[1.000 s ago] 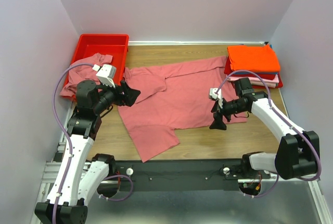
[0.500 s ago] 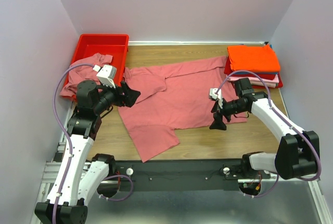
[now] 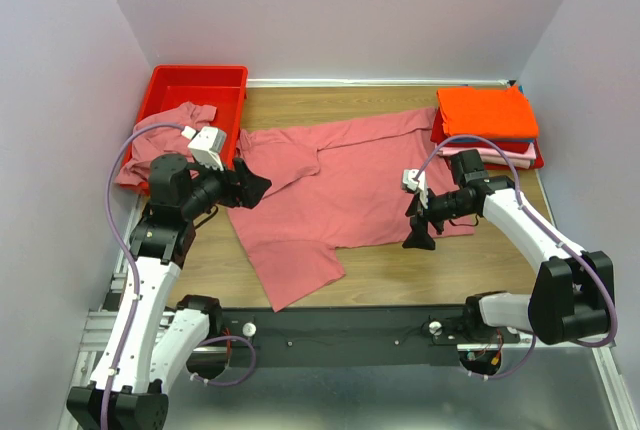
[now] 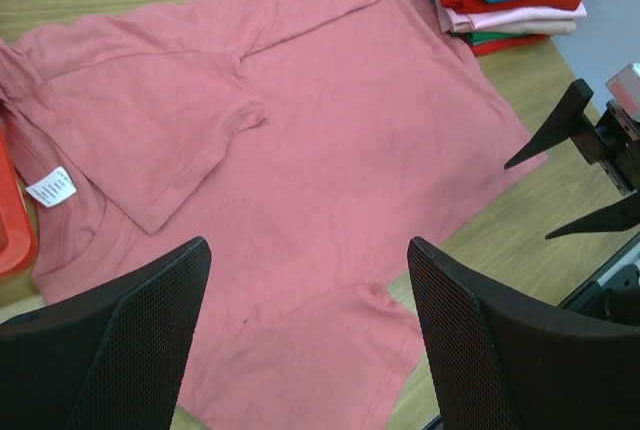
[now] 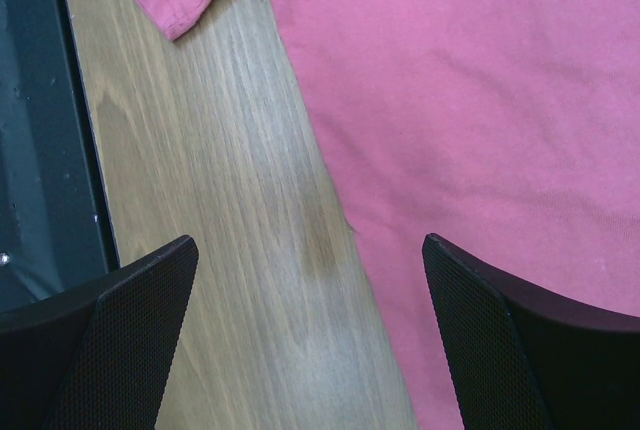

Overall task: Fold and stack the t-shirts
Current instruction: Fold the tshirt

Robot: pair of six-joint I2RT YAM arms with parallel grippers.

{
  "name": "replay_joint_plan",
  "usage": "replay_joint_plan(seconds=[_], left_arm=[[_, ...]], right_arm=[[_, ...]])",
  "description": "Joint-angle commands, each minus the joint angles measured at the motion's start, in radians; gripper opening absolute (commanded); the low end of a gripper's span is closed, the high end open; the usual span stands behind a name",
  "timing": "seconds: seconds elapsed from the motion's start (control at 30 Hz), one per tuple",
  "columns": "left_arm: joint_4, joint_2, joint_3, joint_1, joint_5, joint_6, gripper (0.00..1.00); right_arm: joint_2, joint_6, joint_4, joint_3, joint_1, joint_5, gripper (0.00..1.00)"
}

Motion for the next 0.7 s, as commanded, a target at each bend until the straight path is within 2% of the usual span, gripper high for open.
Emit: replay_joint_plan(seconds=[0.0, 0.17, 0.37, 0.67], left_arm=[[-0.082, 0.019, -0.017, -0.001, 0.028, -0.049, 0.87], [-0.196, 0.065, -0.069, -0.081, 0.004, -0.104, 0.87], [-0.282, -0.005, -0.147, -0.205, -0.038, -0.216, 0.87], [-0.27, -0.076, -0.31, -0.239, -0.023, -0.411, 0.87]], right_arm=[[0.005, -0.019, 0.009, -0.01, -0.009, -0.011, 1.0], [0.008, -0.02, 0.008, -0.008, -0.01, -0.011, 1.0], [0.005, -0.022, 0.008, -0.008, -0.01, -0.008, 1.0], [-0.009, -0.025, 0.008, -0.012, -0.009, -0.002, 1.0]])
